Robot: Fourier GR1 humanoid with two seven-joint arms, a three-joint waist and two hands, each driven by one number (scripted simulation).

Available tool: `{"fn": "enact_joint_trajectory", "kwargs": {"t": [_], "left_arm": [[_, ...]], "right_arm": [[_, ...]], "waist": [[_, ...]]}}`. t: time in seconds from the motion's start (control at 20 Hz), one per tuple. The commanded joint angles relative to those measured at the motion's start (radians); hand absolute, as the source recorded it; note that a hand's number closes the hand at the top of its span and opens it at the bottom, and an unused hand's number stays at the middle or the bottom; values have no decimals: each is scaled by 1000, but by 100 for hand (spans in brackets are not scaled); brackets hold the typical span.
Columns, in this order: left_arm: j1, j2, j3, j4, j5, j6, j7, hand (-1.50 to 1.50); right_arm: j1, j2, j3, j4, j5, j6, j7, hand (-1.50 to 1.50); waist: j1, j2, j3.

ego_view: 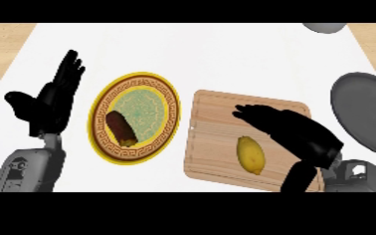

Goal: Pick the lemon from the cutting board and place it in the pan

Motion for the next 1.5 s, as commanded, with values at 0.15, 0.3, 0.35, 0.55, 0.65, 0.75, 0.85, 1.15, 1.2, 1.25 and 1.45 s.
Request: {"fn": "enact_joint_trajectory", "kwargs": {"t": [0.15, 0.3, 0.35, 0.55, 0.65, 0.75, 0.85, 1.15, 1.2, 1.25, 1.45], "left_arm": [[-43, -26, -14, -9, -44, 29, 33, 0], [-48, -47, 12, 93, -29, 3, -57, 0], [-13, 14, 63, 87, 16, -60, -65, 0], [33, -24, 32, 1, -24, -33, -37, 0], [29, -45, 28, 55, -45, -21, -91, 0], [47, -30, 26, -76, -28, -23, 34, 0], [3, -9, 50, -2, -35, -55, -16, 0], [-54, -46, 49, 53, -57, -23, -6, 0], [34, -68, 31, 2, -63, -25, -60, 0], [-32, -69, 17, -11, -84, 4, 26, 0], [-28, -65, 44, 22, -78, -16, -3, 0]], "right_arm": [[-28, 23, 51, -11, 143, 49, 80, -150], [-46, 42, 64, 80, 207, 37, 17, -150], [-11, 26, 70, 45, 212, 50, 30, -150], [-30, 80, 52, 122, 265, 52, -17, -150], [-61, 98, 54, 188, 297, 28, -52, -150], [-34, 121, 92, 214, 346, -10, -56, -150], [-24, 158, 94, 176, 367, 19, -21, -150], [-29, 98, 52, 256, 414, 21, -137, -150], [10, 166, 106, 199, 441, 40, -42, -150], [36, 109, 97, 246, 457, -21, -134, -150], [0, 150, 67, 318, 495, -12, -153, -150]], "waist": [[-2, -1, 0], [-2, 1, 0], [-2, 1, 0], [2, 0, 0], [1, 1, 0], [4, 0, 0], [0, 0, 0], [-1, 1, 0], [0, 0, 0], [-1, 0, 0], [-1, 0, 0]]}}
